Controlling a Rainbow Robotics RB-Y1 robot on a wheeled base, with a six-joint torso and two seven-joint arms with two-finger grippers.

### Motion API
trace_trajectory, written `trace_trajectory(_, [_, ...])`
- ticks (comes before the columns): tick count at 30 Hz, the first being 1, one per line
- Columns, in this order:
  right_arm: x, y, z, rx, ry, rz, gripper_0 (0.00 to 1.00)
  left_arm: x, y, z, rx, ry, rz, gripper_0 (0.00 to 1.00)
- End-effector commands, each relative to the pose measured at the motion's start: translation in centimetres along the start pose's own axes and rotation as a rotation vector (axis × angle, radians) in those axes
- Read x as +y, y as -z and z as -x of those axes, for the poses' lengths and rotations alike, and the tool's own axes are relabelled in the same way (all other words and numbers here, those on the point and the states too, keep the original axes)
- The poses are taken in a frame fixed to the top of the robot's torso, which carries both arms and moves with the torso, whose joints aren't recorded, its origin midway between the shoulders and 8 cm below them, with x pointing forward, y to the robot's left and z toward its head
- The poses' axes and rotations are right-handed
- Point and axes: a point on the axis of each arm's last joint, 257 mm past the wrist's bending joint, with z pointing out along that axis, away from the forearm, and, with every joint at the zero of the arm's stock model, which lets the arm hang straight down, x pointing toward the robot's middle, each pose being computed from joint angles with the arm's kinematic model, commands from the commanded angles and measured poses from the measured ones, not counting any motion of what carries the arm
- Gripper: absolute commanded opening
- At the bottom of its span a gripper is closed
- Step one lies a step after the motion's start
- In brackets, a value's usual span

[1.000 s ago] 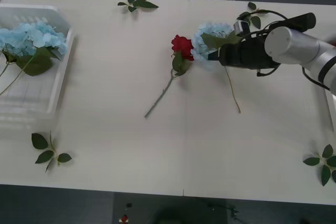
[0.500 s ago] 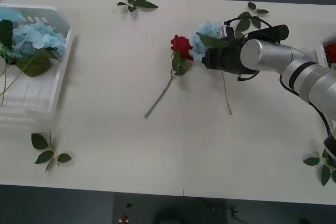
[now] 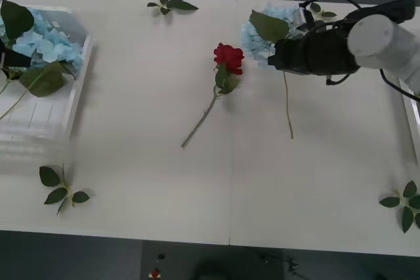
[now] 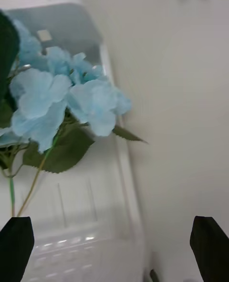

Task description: Put the red flowers into the right box and the blue flowers into the left box

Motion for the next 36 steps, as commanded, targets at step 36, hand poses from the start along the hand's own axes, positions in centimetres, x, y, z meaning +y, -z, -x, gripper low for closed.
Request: trace_trajectory(36, [24.4, 17.7, -5.0, -0.546, 0.773, 0.739, 0.00, -27.9, 1.2, -1.0, -0.573, -0.525, -0.903, 0.95])
